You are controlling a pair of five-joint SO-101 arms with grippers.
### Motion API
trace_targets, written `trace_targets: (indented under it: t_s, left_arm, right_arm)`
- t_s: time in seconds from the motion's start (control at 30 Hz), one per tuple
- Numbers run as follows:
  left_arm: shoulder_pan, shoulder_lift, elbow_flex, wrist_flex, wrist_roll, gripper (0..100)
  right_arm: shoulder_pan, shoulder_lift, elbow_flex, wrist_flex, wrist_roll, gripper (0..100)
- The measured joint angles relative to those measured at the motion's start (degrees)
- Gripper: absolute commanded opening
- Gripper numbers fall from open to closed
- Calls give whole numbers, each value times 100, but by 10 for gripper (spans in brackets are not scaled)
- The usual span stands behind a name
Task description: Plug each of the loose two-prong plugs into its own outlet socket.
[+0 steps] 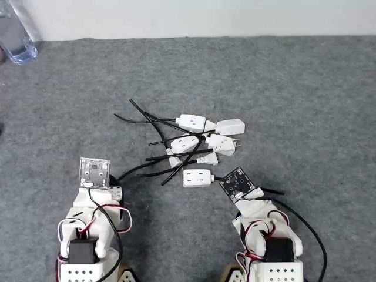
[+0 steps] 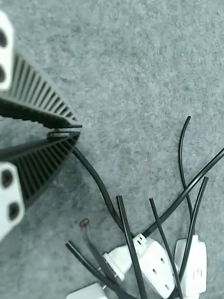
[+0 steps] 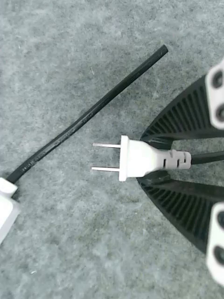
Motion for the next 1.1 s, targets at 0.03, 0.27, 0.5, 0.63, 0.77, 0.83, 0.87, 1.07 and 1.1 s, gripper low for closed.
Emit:
trace_targets:
  t_s: [0.03, 0.27, 0.5, 0.63, 0.77, 0.83, 0.87, 1.07, 1.1]
  left_arm:
    - [0, 0, 0, 0, 0, 14]
    - [0, 0, 0, 0, -35, 14]
    - [0, 0, 0, -53, -35, 15]
    - [53, 0, 0, -53, -35, 15]
    - [79, 0, 0, -53, -35, 15]
    - [44, 0, 0, -132, -44, 16]
    - [35, 0, 0, -246, -88, 16]
    - [35, 0, -273, -1046, -1679, 16]
    - [35, 0, -387, -1196, -1846, 16]
  right_arm:
    - [0, 0, 0, 0, 0, 9]
    - [-9, 0, 0, 0, 0, 9]
    - [-123, 0, 0, 0, 0, 9]
    - [-123, 0, 0, 0, 0, 9]
    - [-123, 0, 0, 0, 0, 9]
    - [-123, 0, 0, -167, 0, 9]
    - [-123, 0, 0, -343, 0, 9]
    - [-53, 0, -290, -1679, 0, 9]
    - [-53, 0, -369, -1855, 0, 9]
